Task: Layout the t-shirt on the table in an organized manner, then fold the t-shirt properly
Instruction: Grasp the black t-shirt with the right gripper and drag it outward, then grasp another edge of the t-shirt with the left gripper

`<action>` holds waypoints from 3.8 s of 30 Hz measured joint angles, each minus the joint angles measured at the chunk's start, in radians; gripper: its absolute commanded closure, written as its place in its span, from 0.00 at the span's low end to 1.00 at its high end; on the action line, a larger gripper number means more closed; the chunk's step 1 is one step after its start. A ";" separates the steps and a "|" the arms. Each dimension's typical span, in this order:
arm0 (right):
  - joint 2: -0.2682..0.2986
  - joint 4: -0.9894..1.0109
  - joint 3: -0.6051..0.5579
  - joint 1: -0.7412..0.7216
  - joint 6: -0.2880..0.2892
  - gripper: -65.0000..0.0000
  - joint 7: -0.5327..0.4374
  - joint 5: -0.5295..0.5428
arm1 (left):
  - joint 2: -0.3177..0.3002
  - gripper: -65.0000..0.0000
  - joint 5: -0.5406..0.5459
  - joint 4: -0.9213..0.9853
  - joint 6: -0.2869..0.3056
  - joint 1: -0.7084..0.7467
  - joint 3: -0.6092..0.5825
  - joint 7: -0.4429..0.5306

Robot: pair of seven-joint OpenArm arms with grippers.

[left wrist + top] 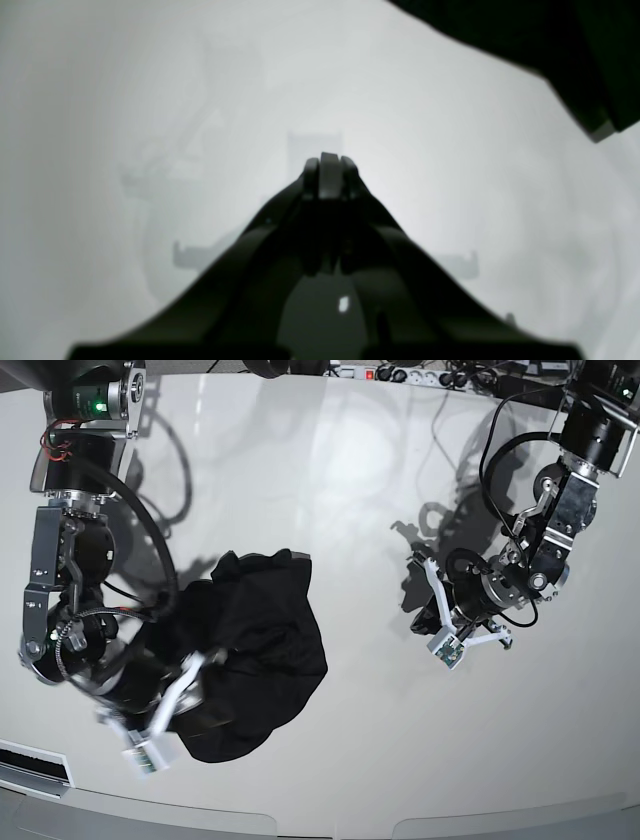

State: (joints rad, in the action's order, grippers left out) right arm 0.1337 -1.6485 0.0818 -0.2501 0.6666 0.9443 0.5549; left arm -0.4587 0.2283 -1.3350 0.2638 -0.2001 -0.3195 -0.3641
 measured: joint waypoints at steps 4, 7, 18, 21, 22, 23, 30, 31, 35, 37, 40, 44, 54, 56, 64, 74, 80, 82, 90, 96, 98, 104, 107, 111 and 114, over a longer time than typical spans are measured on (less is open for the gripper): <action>-0.027 0.000 -0.029 0.021 0.026 0.53 0.070 0.109 | -0.001 1.00 0.000 0.000 0.000 0.000 0.000 -0.020; -0.037 0.000 -0.106 0.058 -0.001 0.45 0.052 0.008 | -0.003 1.00 0.000 0.000 -0.001 0.000 0.000 -0.029; -0.042 0.106 -0.414 0.116 -0.379 0.44 -0.175 -0.494 | 0.002 1.00 0.008 0.000 0.003 -0.002 0.000 -0.025; -0.042 0.183 -0.414 0.106 -0.459 0.44 -0.206 -0.513 | 0.002 1.00 0.008 0.000 0.003 -0.002 0.000 -0.026; -0.043 0.216 -0.413 0.098 -0.469 0.44 -0.218 -0.512 | 0.002 1.00 0.008 0.000 0.003 -0.003 0.000 -0.026; -0.042 0.248 -0.413 0.090 -0.473 0.44 -0.230 -0.512 | 0.002 1.00 0.008 0.000 0.003 -0.002 0.000 -0.025; -0.042 0.333 -0.413 0.018 -0.497 1.00 -0.274 -0.593 | 0.002 1.00 0.008 0.000 0.003 -0.002 0.000 -0.027; -0.042 0.333 -0.413 0.007 -0.475 1.00 -0.266 -0.615 | 0.002 1.00 0.008 0.000 0.003 -0.002 0.000 -0.026; -0.039 0.318 -0.413 -0.034 -0.438 1.00 -0.168 -0.639 | 0.002 1.00 0.008 0.000 0.003 -0.003 0.000 -0.026; -0.027 0.257 -0.413 -0.035 -0.380 1.00 -0.143 -0.647 | 0.002 1.00 0.007 0.000 0.003 -0.003 0.000 -0.027; 0.002 0.122 -0.413 -0.009 -0.257 1.00 -0.131 -0.638 | 0.002 1.00 0.008 0.000 0.003 -0.003 0.000 -0.026; 0.082 -0.075 -0.414 0.078 -0.098 1.00 -0.127 -0.562 | -0.004 1.00 0.007 0.000 0.003 -0.005 0.000 -0.026; 0.385 -0.236 -0.416 0.196 0.036 1.00 -0.110 -0.531 | -0.004 1.00 0.008 0.000 0.003 -0.005 0.000 -0.029; 0.429 -0.236 -0.416 0.203 0.029 1.00 -0.060 -0.549 | -0.003 1.00 0.008 0.000 0.004 -0.005 0.000 -0.029; 0.514 -0.236 -0.418 0.200 -0.373 1.00 0.006 -0.679 | -0.003 1.00 0.008 0.000 0.003 -0.005 0.000 -0.027; 0.501 -0.236 -0.418 0.200 -0.555 0.57 0.004 -0.664 | -0.002 1.00 0.008 0.000 0.008 -0.005 0.000 -0.029; 0.494 -0.236 -0.418 0.201 -0.535 0.57 0.007 -0.569 | 0.015 0.47 0.176 0.000 0.074 -0.005 0.000 -0.031; 0.489 -0.235 -0.418 0.209 -0.533 0.57 0.003 -0.569 | 0.044 0.47 0.234 0.000 0.031 -0.012 0.000 -0.048; 0.481 -0.235 -0.418 0.249 -0.537 0.57 0.000 -0.565 | 0.242 0.47 0.288 0.057 -0.152 -0.019 0.001 -0.085; 0.480 -0.235 -0.418 0.270 -0.537 0.57 -0.007 -0.563 | 0.406 0.47 0.288 0.148 -0.283 0.018 0.061 -0.109; 0.481 -0.235 -0.418 0.270 -0.539 0.57 -0.012 -0.565 | 0.458 0.47 0.291 0.147 -0.283 0.047 0.124 -0.109; 0.481 -0.235 -0.418 0.272 -0.544 0.57 -0.016 -0.565 | 0.598 0.47 0.288 0.147 -0.301 0.101 0.304 -0.105; 0.481 -0.235 -0.418 0.272 -0.544 0.57 -0.017 -0.565 | 0.610 0.47 0.262 0.147 -0.339 0.113 0.351 -0.104; 0.481 -0.235 -0.418 0.272 -0.544 0.57 -0.020 -0.564 | 0.603 0.47 0.249 0.148 -0.358 0.122 0.354 -0.082; 0.481 -0.235 -0.418 0.272 -0.544 0.57 -0.029 -0.542 | 0.606 0.47 0.243 0.179 -0.360 0.116 0.354 -0.067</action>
State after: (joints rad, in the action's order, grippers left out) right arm 0.6144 -1.8839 -0.3363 0.0219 0.1230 0.9150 0.0128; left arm 0.1471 0.4713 -1.1564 -0.0959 -0.0837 0.0349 -0.4309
